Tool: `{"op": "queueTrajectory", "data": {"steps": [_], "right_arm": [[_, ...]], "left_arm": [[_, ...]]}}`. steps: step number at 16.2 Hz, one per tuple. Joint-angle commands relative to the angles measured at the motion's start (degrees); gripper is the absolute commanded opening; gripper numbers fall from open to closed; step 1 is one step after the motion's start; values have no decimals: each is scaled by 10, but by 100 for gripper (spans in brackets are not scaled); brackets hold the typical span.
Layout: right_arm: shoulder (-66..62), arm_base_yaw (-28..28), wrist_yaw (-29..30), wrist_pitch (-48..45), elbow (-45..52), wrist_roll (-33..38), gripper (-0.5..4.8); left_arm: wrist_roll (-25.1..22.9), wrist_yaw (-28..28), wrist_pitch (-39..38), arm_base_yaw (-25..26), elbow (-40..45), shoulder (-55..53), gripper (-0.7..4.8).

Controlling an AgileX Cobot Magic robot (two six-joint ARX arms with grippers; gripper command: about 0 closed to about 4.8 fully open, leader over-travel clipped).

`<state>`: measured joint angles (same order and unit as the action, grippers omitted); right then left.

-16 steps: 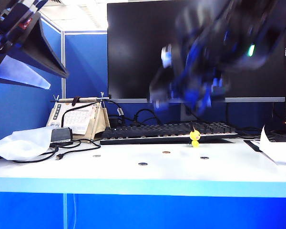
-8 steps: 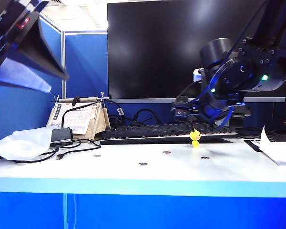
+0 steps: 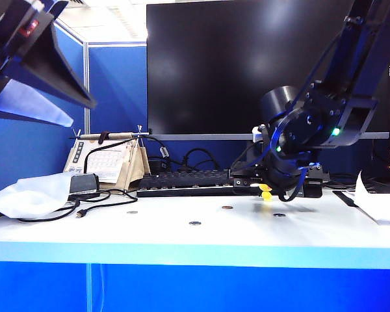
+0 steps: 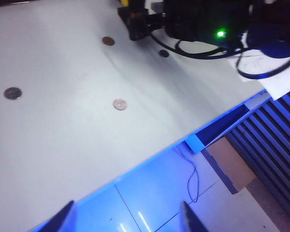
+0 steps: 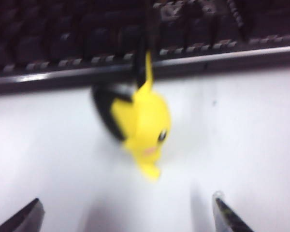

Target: Pick up the doll and place it on the similarly colored coin.

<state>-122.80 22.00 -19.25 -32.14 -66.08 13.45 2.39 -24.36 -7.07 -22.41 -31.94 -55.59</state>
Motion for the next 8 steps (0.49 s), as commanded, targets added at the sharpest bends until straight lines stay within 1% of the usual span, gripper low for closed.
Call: {"op": "queueTrajectory", "data": {"steps": [1, 6, 8], "right_arm": [[-20, -5, -1, -22, -27, -1, 479], [-50, -7, -1, -6, -92, 0, 479], [-60, -15, -3, 29, -121, 0, 479]], "left_arm": [[0, -5, 8, 0, -2, 2, 277], [-1, -5, 10, 0, -2, 2, 277], [0, -5, 14, 0, -2, 2, 277]]}}
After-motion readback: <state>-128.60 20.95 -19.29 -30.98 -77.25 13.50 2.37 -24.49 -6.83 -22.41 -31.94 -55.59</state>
